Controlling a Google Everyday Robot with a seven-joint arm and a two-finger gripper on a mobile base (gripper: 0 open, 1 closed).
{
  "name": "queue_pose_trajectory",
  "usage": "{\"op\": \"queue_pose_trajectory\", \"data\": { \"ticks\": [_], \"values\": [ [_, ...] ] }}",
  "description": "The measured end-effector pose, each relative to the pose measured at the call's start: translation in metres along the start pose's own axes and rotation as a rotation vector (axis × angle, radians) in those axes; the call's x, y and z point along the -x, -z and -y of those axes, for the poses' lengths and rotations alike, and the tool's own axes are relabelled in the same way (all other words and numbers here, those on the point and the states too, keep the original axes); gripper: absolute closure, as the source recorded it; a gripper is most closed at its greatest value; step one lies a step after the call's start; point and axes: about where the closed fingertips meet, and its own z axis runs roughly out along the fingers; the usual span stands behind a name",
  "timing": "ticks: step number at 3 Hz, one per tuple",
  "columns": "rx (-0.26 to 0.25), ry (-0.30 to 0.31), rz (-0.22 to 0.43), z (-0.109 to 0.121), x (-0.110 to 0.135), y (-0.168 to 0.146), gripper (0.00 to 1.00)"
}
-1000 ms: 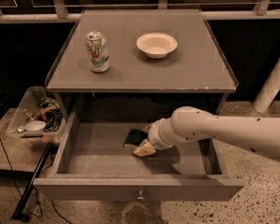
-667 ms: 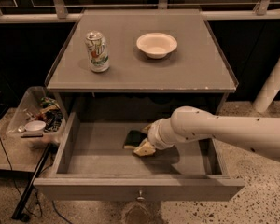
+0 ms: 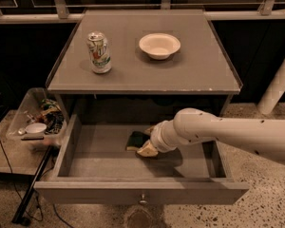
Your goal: Pick sponge from top drawer and place on counter
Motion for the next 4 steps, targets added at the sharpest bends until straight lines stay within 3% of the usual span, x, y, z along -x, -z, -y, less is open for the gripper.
{"op": "queue_pose_trajectory", "data": {
  "ticks": [1,3,4],
  "values": [
    [0.001,0.000,0.002,0.001,-0.007,0.018,1.00],
    [-0.039,0.033,0.044,0.004,-0.012,0.106,1.00],
    [-0.087,0.076,0.044,0.007,-0.003,0.153,1.00]
  ]
}}
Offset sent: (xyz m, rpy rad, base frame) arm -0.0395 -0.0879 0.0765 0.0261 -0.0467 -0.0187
